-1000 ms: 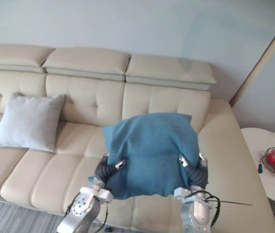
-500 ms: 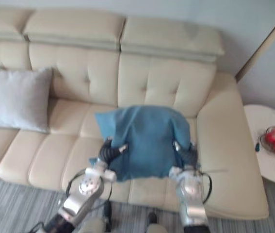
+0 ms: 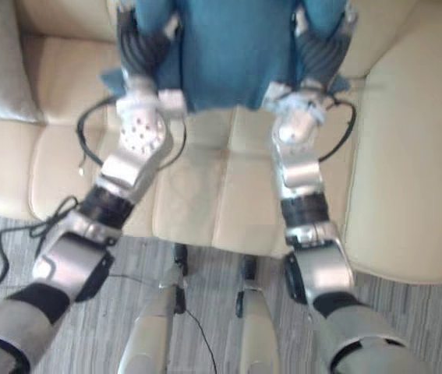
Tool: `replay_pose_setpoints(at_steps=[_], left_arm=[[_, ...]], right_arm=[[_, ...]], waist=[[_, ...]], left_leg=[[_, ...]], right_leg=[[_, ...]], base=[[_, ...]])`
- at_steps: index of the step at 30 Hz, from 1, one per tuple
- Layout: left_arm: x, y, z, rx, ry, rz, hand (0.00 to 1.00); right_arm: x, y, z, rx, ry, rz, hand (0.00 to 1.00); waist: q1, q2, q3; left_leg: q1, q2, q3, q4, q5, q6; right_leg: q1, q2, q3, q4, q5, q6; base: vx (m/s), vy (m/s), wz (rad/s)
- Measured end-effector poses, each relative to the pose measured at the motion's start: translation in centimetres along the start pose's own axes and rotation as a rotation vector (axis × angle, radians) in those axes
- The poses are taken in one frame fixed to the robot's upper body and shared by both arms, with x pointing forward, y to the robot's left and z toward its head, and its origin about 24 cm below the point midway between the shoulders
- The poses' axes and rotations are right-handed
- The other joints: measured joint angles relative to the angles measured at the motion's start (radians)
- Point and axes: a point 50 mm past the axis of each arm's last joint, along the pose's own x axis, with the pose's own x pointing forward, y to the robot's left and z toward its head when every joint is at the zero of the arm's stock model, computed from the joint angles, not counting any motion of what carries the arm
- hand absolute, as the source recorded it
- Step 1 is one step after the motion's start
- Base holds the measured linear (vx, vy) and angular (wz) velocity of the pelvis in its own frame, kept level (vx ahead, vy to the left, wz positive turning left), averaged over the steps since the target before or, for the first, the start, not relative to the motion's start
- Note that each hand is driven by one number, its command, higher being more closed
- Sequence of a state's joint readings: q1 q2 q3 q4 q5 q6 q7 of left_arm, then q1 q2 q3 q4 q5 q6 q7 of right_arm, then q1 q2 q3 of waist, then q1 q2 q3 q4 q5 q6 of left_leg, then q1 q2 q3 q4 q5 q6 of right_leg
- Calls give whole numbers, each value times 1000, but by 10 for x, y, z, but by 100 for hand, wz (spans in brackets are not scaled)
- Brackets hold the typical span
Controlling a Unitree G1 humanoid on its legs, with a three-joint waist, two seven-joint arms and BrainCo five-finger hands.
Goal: Pick up cushions and gather them together orderly.
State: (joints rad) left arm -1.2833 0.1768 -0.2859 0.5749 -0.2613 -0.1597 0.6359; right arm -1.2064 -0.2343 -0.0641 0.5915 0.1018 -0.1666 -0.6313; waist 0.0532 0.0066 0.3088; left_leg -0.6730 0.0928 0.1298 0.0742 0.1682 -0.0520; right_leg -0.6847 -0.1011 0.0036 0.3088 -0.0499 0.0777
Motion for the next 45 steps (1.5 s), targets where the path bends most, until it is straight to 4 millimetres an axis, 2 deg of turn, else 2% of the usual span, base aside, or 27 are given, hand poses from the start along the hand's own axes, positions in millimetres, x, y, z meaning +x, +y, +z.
replay_pose_setpoints(at_steps=[2,4,6,10,12,13,15,17,20,24,27,30,31,32,34,36,37,39,40,42,43,45], left_arm=[[15,1,4,-20,32,34,0],[23,8,-1,-29,89,59,0],[27,17,-11,-67,156,79,0],[26,26,-28,-127,252,89,0],[21,27,-38,-163,299,90,0],[17,28,-43,-175,318,93,0],[-1,34,-68,-189,401,121,0],[-11,43,-81,-199,440,148,0],[-13,54,-84,-203,433,170,0],[-15,78,-87,-207,414,222,0],[-16,107,-86,-163,374,269,0],[-17,141,-74,-134,284,323,0],[-18,144,-72,-128,270,326,0],[-23,154,-68,-112,235,330,0],[-37,164,-70,-95,218,334,0],[-68,172,-76,-78,215,324,0],[-78,175,-78,-73,222,321,0],[-123,183,-95,-62,299,330,0],[-136,184,-101,-59,335,332,0],[-197,184,-126,-61,514,336,0],[-211,183,-130,-62,558,322,0],[-267,179,-143,-66,731,273,0]], right_arm=[[11,6,-1,26,76,-31,0],[15,12,-3,68,132,-34,0],[20,19,1,117,166,-11,0],[25,16,-1,149,212,18,0],[27,12,-6,149,233,23,0],[26,11,-9,152,246,21,0],[21,3,-23,179,298,0,0],[13,-2,-35,191,331,-17,0],[4,-7,-47,193,349,-24,0],[-3,-22,-53,205,326,-37,0],[-9,-41,-61,180,312,-55,0],[-9,-70,-53,139,225,-67,0],[-8,-75,-51,131,207,-69,0],[-8,-92,-43,100,148,-74,0],[-15,-115,-38,48,98,-75,0],[-38,-144,-36,-31,48,-63,0],[-45,-150,-37,-52,45,-51,0],[-79,-169,-48,-121,93,29,0],[-89,-174,-54,-141,123,46,0],[-131,-191,-78,-191,281,108,0],[-144,-196,-84,-198,328,114,0],[-194,-207,-105,-184,510,131,0]], waist=[[-3,2,4],[-11,2,8],[-13,1,30],[-15,1,75],[-20,1,115],[-21,1,116],[-24,0,122],[-27,0,122],[-27,0,122],[-26,0,122],[-25,0,122],[-20,0,122],[-19,0,122],[-17,0,122],[-17,0,122],[-17,-1,121],[-16,-2,120],[-8,-4,115],[-6,-5,113],[4,-7,89],[5,-7,86],[7,-13,62]], left_leg=[[-38,4,0,4,0,0],[-58,8,0,4,0,0],[-67,16,4,4,0,0],[-81,24,15,3,0,0],[-82,23,21,3,0,0],[-87,23,22,3,0,0],[-91,24,24,3,0,0],[-91,25,24,5,0,-1],[-91,27,24,8,-1,-1],[-91,22,27,8,2,-4],[-91,22,23,9,9,-14],[-86,24,17,9,16,-17],[-84,25,16,9,16,-17],[-73,24,14,9,16,-16],[-37,22,9,7,16,-16],[31,16,-4,-2,11,-19],[45,17,-5,-2,8,-20],[105,19,-6,-5,0,-25],[119,19,-6,-6,-2,-26],[176,19,-5,-27,-12,-28],[192,18,-5,-32,-12,-28],[254,18,-3,-43,-18,-31]], right_leg=[[-36,3,-1,-1,5,0],[-56,6,0,-5,12,0],[-56,12,0,-32,27,5],[-57,20,7,-73,51,6],[-62,19,15,-73,56,8],[-67,20,16,-73,57,8],[-72,20,22,-73,57,8],[-72,22,24,-70,57,8],[-76,23,25,-62,56,7],[-98,20,28,-21,41,-1],[-112,20,25,14,24,-4],[-116,22,19,39,16,-7],[-115,21,17,41,16,-7],[-107,20,13,52,16,-7],[-67,17,7,52,9,-9],[5,12,-2,52,-19,-11],[20,12,-4,52,-23,-14],[82,12,-20,53,-39,-17],[96,13,-21,53,-42,-17],[145,13,-23,49,-58,-19],[159,13,-25,47,-58,-19],[220,13,-26,33,-70,-18]], base=[[61,-10,-5],[55,-7,-7],[51,-2,-13],[38,1,-12],[19,14,-8],[12,17,-6],[6,8,-2],[0,0,0],[-4,0,-1],[-15,1,-1],[-21,-21,7],[-8,-45,5],[-1,-48,6],[9,-41,8],[15,-31,12],[14,-26,19],[8,-32,15],[1,-39,7],[3,-37,2],[0,0,0],[51,-30,1],[60,-27,1]])
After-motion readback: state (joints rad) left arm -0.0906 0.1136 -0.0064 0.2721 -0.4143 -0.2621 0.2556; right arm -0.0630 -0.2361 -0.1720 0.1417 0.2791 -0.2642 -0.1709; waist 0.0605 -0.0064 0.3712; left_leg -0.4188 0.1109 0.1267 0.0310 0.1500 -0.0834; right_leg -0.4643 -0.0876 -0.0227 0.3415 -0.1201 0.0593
